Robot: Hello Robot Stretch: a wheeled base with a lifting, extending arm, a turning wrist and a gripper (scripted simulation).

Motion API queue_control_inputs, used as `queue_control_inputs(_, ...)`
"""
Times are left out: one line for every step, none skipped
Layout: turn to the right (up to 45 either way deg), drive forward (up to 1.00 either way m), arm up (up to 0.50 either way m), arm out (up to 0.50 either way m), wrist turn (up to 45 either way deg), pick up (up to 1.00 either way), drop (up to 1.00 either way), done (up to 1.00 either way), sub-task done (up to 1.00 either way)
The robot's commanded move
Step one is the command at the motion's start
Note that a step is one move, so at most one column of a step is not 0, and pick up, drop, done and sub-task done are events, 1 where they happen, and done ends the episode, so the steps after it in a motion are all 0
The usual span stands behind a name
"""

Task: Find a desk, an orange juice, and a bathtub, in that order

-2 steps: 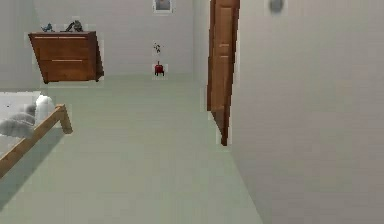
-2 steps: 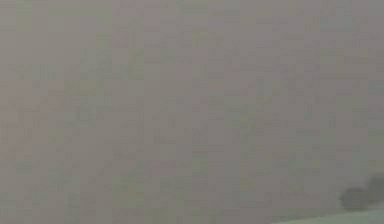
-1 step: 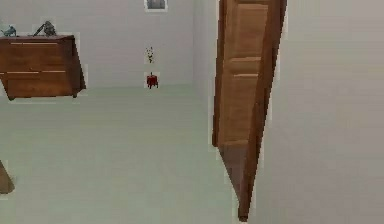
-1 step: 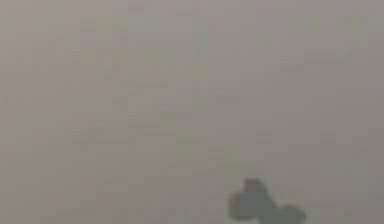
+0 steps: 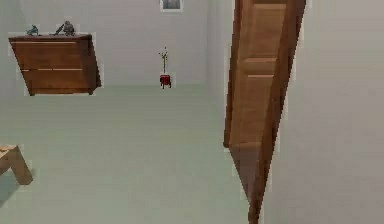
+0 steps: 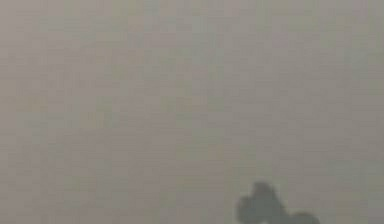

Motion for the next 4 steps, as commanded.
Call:
queue_control_inputs(0.0,0.55,0.00,0.00,0.0,0.00,0.00,0.00,0.00)
queue_control_inputs(6.0,0.00,0.00,0.00,0.0,0.00,0.00,0.00,0.00)
queue_control_inputs(0.0,0.85,0.00,0.00,0.0,0.00,0.00,0.00,0.00)
queue_control_inputs(45.0,0.00,0.00,0.00,0.0,0.00,0.00,0.00,0.00)
